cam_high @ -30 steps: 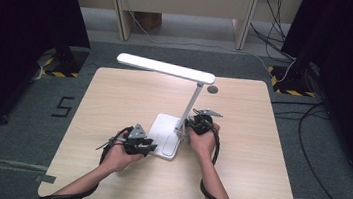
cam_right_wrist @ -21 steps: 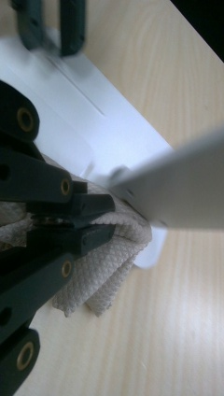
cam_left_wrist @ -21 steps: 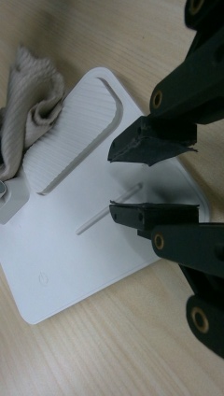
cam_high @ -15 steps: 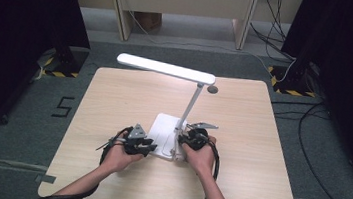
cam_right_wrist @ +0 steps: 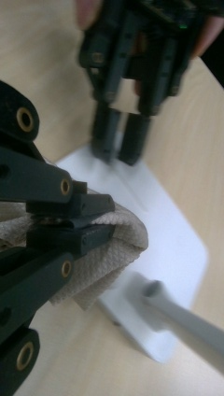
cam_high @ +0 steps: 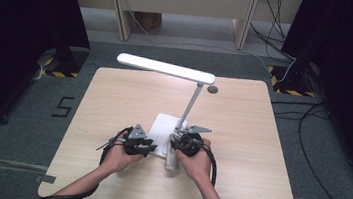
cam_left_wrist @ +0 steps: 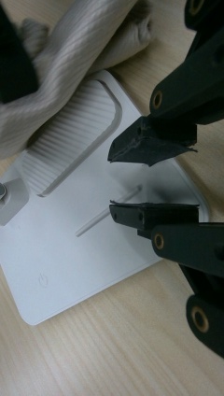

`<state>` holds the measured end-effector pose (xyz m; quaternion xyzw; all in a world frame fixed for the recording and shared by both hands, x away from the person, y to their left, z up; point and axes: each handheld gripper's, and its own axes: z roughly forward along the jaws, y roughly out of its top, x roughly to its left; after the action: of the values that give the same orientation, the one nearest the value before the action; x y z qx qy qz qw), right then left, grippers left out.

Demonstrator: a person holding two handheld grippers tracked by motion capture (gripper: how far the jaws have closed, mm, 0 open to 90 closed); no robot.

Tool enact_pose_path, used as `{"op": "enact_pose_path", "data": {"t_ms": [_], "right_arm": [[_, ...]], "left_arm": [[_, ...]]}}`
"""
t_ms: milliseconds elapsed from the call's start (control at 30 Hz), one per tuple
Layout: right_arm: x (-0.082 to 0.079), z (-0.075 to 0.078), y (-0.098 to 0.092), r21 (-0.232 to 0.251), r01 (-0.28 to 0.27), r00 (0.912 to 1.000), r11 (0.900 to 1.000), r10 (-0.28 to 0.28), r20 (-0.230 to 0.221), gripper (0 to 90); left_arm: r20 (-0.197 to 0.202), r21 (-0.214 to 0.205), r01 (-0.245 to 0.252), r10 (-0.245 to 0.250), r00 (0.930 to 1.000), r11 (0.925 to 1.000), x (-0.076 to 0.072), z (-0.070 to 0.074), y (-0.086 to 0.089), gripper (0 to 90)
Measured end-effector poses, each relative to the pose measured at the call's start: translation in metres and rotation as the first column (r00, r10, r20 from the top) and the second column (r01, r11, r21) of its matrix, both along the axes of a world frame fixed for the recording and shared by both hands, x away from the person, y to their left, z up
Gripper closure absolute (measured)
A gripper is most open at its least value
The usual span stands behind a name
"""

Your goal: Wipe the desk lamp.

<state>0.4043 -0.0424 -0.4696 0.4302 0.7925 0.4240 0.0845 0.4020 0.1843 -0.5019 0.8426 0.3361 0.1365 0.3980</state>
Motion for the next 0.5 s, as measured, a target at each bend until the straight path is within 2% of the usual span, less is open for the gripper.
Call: {"op": "enact_pose_path", "data": {"t_ms": [100,167,233,367,500], "right_arm": [[0.013,0.002,0.01,0.002,0.01,0.9997,0.9999,-0.01,0.021,85.9],[0.021,-0.005,0.014,-0.035,0.02,0.9995,0.9992,-0.019,0.027,85.8],[0.026,-0.014,0.016,-0.03,0.035,0.9993,0.9989,-0.034,0.014,85.8],[0.022,-0.021,0.017,-0.023,0.034,0.9994,0.9992,-0.033,0.006,85.8],[0.012,-0.021,0.017,-0.019,-0.005,1.0,0.9998,0.005,-0.007,85.9]], "left_arm": [[0.0,0.001,-0.001,0.001,1.0,1.0,0.0,0.0,0.0,67.6],[0.0,0.002,0.002,-0.002,1.0,1.0,-0.001,0.0,0.0,67.6],[0.003,0.007,0.006,-0.006,1.0,1.0,-0.001,0.0,0.0,67.6],[-0.001,0.008,0.009,-0.009,1.0,0.9999,0.0,0.001,0.0,67.5],[0.002,0.009,0.006,-0.006,1.0,0.9999,-0.001,0.001,-0.001,67.6]]}}
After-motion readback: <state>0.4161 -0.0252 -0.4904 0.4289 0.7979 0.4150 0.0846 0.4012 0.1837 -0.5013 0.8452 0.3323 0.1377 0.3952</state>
